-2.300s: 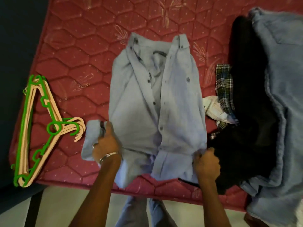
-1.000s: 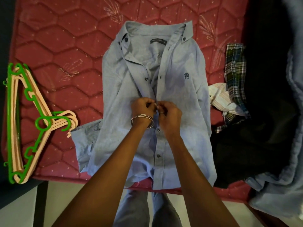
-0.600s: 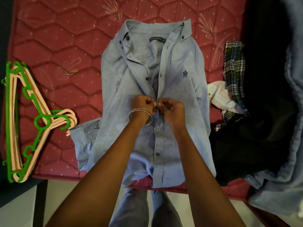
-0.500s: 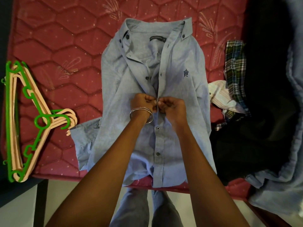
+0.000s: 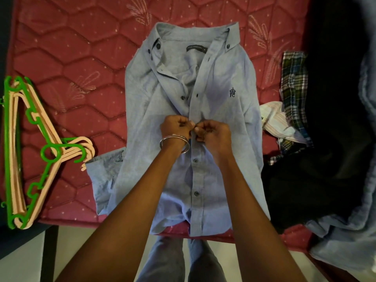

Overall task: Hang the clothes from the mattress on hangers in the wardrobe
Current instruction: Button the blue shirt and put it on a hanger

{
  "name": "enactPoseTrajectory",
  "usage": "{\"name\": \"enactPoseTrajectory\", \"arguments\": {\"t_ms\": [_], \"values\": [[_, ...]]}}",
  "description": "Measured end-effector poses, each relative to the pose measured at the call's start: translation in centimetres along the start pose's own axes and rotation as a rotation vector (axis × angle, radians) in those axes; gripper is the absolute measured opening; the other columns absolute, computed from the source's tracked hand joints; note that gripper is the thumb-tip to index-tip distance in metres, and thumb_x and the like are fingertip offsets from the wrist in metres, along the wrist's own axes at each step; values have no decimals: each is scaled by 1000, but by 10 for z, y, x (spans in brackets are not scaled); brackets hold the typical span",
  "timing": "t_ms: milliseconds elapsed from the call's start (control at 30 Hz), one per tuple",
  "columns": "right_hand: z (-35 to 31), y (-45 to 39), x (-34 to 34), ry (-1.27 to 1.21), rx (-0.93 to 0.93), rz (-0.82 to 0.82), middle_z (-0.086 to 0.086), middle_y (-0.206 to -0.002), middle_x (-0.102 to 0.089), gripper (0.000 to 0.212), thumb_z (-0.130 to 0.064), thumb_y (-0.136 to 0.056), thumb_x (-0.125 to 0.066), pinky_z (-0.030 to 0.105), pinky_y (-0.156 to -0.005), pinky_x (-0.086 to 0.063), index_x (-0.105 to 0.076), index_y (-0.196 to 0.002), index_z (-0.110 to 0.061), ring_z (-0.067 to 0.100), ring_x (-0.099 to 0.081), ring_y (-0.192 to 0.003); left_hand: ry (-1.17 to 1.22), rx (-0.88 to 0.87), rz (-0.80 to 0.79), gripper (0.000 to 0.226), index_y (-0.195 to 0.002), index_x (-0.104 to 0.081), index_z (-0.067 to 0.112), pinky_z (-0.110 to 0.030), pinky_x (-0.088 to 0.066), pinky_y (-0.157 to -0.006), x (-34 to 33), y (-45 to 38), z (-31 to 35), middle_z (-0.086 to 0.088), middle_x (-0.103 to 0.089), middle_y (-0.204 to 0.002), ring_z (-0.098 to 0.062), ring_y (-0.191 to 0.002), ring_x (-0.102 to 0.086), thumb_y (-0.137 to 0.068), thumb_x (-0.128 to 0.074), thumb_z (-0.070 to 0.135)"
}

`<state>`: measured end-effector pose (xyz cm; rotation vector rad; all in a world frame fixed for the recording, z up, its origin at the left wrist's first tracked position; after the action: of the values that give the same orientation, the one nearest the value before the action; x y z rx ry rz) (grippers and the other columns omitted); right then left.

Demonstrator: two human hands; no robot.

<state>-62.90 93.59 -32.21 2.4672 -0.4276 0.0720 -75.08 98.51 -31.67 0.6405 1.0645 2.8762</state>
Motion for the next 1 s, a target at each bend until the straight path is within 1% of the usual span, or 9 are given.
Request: {"name": "enactPoseTrajectory", "arguments": {"t_ms": [200, 300, 367, 533, 633, 767, 833, 933, 1000], "values": [[-1, -2, -6, -112, -97, -67, 9, -65, -58, 17, 4, -92, -52, 29, -57, -47, -62, -80, -3, 18, -54, -59, 27, -3, -19, 20, -106, -62, 4, -34, -53, -87, -11, 3, 5, -12, -69, -98, -22, -89, -65, -86, -63, 3], [-10, -5, 0, 314, 244, -2, 9, -73, -66, 6, -1, -87, -61, 32, -64, -51, -67, -86, -1, 23, -63, -65, 12, -60, -16, 22, -106, -57, 10, -40, -53, -88, -8, 2, 4, -13, -67, -91, -27, -89, -66, -86, -61, 1], [-18, -1, 0, 575, 545, 9, 14, -73, -67, 8, -4, -84, -62, 27, -64, -43, -69, -82, 0, 28, -62, -67, 0, -104, -25, 28, -110, -55, 7, -41, -53, -86, -5, 1, 2, -13, -64, -82, -30, -86, -66, -85, -59, -4], [-21, 2, -2, 739, 793, 58, 16, -64, -62, 35, -17, -89, -44, 32, -53, -45, -65, -69, 2, 31, -58, -56, -40, -150, -95, 32, -113, -51, 9, -40, -53, -76, -7, -3, 7, -12, -58, -70, -27, -72, -59, -85, -63, 0], [-25, -2, 2, 718, 692, 22, 13, -65, -61, 38, -23, -94, -45, 32, -56, -43, -62, -69, -1, 27, -57, -60, -146, -203, 4, 24, -109, -55, 5, -32, -48, -71, -1, -3, 14, -1, -56, -65, -25, -71, -59, -87, -64, 9], [-53, -14, 9, 566, 563, 244, 13, -73, -66, 19, -13, -91, -58, 19, -62, -31, -67, -78, -2, 21, -57, -67, -300, -431, 306, 11, -91, -68, 3, -30, -44, -72, 22, -17, 38, -16, -69, -87, -33, -84, -64, -86, -59, 6], [-64, -32, 1, 585, 485, 269, 15, -83, -69, 11, -9, -88, -62, 22, -69, -39, -69, -90, 0, 25, -62, -76, -380, -493, 275, 14, -89, -72, 4, -33, -46, -75, 21, -31, 51, -18, -68, -90, -34, -86, -63, -86, -58, 6], [-70, -55, -22, 768, 346, 217, 22, -95, -65, 20, -11, -83, -68, 35, -74, -46, -65, -97, 3, 34, -62, -90, -567, -342, 161, 18, -97, -73, 8, -40, -51, -82, 10, -54, 55, -16, -69, -99, -34, -95, -62, -88, -60, 17], [-72, -61, -31, 949, 387, 246, 27, -99, -61, 27, -6, -79, -72, 40, -75, -50, -61, -100, 7, 39, -61, -91, -673, -237, 154, 23, -101, -72, 9, -40, -53, -80, 4, -62, 50, -17, -69, -103, -34, -98, -63, -87, -62, 24]]}}
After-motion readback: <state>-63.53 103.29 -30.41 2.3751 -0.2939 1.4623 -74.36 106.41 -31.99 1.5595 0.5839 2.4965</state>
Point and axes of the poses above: each hand's wrist, its own y-axis away from the middle knuckle, its own x-axis out of the back of the hand, z = x × y, the point moved 4 cm from there along -y, towards the middle knuckle
